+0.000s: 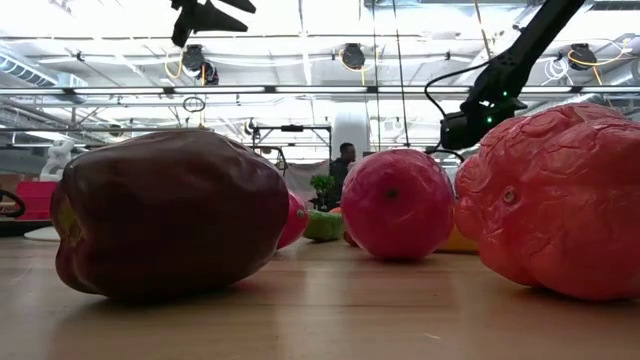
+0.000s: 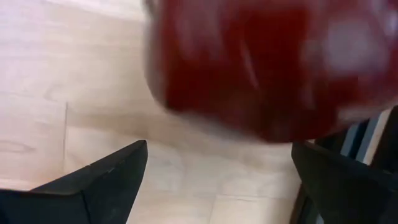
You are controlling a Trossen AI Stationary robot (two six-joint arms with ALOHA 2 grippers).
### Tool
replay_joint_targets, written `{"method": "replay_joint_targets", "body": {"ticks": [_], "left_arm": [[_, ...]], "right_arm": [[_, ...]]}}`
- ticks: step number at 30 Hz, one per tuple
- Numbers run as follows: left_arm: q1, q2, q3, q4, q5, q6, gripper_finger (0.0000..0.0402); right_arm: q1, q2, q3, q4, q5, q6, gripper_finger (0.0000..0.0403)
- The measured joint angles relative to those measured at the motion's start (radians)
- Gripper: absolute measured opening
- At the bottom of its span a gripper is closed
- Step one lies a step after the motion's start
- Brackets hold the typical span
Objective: Build produce basket
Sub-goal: Put the top apple into the wired basket
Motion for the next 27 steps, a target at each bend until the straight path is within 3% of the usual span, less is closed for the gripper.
{"method": "replay_joint_targets", "body": {"ticks": [10, 15, 23, 27], "left_arm": [[-0.007, 0.0, 0.0, -0.001, 0.0, -0.013, 0.017], [-0.007, 0.0, 0.0, -0.002, 0.0, -0.017, 0.017], [-0.007, 0.0, 0.0, -0.002, 0.0, -0.019, 0.017], [-0.007, 0.0, 0.0, -0.002, 0.0, -0.032, 0.017]], "right_arm": [[0.0, -0.02, 0.002, -0.034, -0.028, 0.033, 0.0347], [0.0, -0.067, 0.043, -0.072, -0.024, 0.078, 0.0353], [0.001, -0.074, 0.207, -0.26, -0.105, 0.036, 0.0357], [0.01, -0.074, 0.333, -0.374, -0.13, -0.098, 0.0357]]}}
